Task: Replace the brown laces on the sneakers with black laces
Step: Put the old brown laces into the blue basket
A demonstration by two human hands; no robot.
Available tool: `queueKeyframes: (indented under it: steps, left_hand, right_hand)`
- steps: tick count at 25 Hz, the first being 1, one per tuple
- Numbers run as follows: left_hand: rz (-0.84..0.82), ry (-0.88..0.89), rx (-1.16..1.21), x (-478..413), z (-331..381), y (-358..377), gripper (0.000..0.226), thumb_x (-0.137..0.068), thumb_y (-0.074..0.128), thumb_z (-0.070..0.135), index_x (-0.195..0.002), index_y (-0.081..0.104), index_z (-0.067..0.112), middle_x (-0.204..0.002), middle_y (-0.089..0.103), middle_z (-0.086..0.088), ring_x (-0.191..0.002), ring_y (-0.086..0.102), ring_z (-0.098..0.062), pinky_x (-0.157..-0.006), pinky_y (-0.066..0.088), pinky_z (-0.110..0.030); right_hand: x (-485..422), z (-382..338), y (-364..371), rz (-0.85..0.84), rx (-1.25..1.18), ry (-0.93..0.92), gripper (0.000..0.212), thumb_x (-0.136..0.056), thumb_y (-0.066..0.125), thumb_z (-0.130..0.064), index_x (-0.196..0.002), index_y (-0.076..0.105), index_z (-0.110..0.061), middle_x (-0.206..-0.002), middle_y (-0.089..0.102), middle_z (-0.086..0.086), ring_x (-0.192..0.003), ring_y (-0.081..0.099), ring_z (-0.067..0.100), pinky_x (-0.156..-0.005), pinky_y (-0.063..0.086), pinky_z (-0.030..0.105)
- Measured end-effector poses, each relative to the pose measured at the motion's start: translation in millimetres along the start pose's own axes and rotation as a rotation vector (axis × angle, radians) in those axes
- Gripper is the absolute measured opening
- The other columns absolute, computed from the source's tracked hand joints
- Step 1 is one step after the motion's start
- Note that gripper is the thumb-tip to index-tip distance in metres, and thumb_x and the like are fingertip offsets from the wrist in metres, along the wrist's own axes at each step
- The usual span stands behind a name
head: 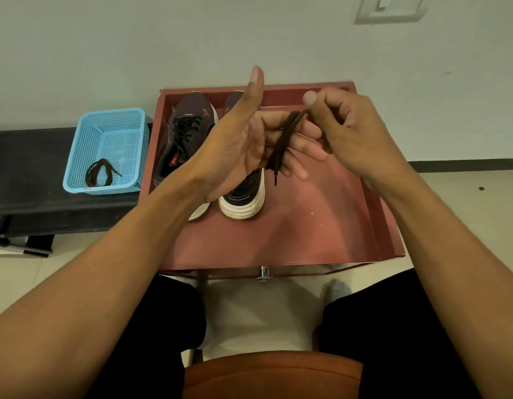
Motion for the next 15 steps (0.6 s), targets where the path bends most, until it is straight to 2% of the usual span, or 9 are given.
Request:
queueKeyframes:
  steps: [2,3,5,7,9,12,15]
  left_hand:
    - [0.033,0.043,0.053,0,3,-2,0.079,-0.112,0.007,0.048,-0.12,0.063,-0.007,-0.1,0.075,-0.019,-0.077,0.066,-0.033,-0.089,0.052,-0.044]
    - [0.06,0.069,0.083,1,5,-4,0.067,-0.115,0.014,0.041,-0.113,0.064,-0.004,-0.089,0.072,-0.015,-0.071,0.063,-0.03,-0.083,0.055,-0.039]
    - [0.132,0.097,0.143,3,8,-12,0.051,-0.116,0.024,0.033,-0.099,0.062,0.003,-0.069,0.053,-0.006,-0.062,0.052,-0.023,-0.077,0.052,-0.035]
    - [0.205,0.091,0.227,5,8,-23,0.044,-0.115,0.031,0.033,-0.089,0.057,0.008,-0.066,0.031,-0.002,-0.058,0.038,-0.019,-0.074,0.05,-0.034]
    - [0.259,0.078,0.304,7,8,-33,0.043,-0.114,0.034,0.035,-0.084,0.053,0.011,-0.068,0.021,-0.002,-0.058,0.031,-0.017,-0.07,0.048,-0.033]
    - [0.341,0.037,0.375,15,5,-46,0.046,-0.114,0.035,0.039,-0.081,0.052,0.011,-0.067,0.017,-0.002,-0.056,0.026,-0.016,-0.064,0.046,-0.032]
    - [0.398,-0.046,0.329,26,9,-64,0.047,-0.111,0.04,0.045,-0.08,0.052,0.012,-0.063,0.023,0.0,-0.054,0.031,-0.015,-0.064,0.05,-0.032]
  right_hand:
    - [0,5,15,-0.055,-0.081,0.027,0.034,-0.112,0.048,-0.034,-0.082,0.057,-0.022,-0.066,0.059,-0.017,-0.065,0.06,0.006,-0.07,0.053,0.028]
    - [0,5,21,-0.072,-0.153,0.039,0.033,-0.113,0.047,-0.034,-0.085,0.059,-0.02,-0.068,0.064,-0.013,-0.067,0.065,0.013,-0.076,0.058,0.037]
    - [0,5,28,-0.073,-0.261,0.05,0.03,-0.113,0.047,-0.033,-0.095,0.066,-0.018,-0.083,0.073,0.004,-0.08,0.073,0.026,-0.087,0.06,0.05]
    - [0,3,34,-0.06,-0.318,0.04,0.03,-0.114,0.045,-0.027,-0.11,0.072,-0.013,-0.101,0.076,0.014,-0.096,0.073,0.036,-0.09,0.061,0.046]
    - [1,0,43,-0.069,-0.343,0.017,0.032,-0.114,0.045,-0.022,-0.123,0.071,-0.006,-0.108,0.076,0.02,-0.094,0.072,0.037,-0.09,0.061,0.04]
    - [-3,-3,58,-0.036,-0.317,-0.006,0.028,-0.111,0.053,-0.018,-0.127,0.073,-0.006,-0.107,0.079,0.014,-0.098,0.075,0.023,-0.098,0.06,0.045]
    - [-11,0,72,0.005,-0.352,0.05,0.024,-0.106,0.063,-0.017,-0.123,0.076,-0.007,-0.108,0.081,0.007,-0.105,0.076,0.022,-0.101,0.059,0.045]
Point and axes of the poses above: each hand's wrist, its own x-axis away from the middle knuckle, its own y-axis out of the palm, z = x × y, the point moved 10 cm from there along -x, towards the middle knuckle
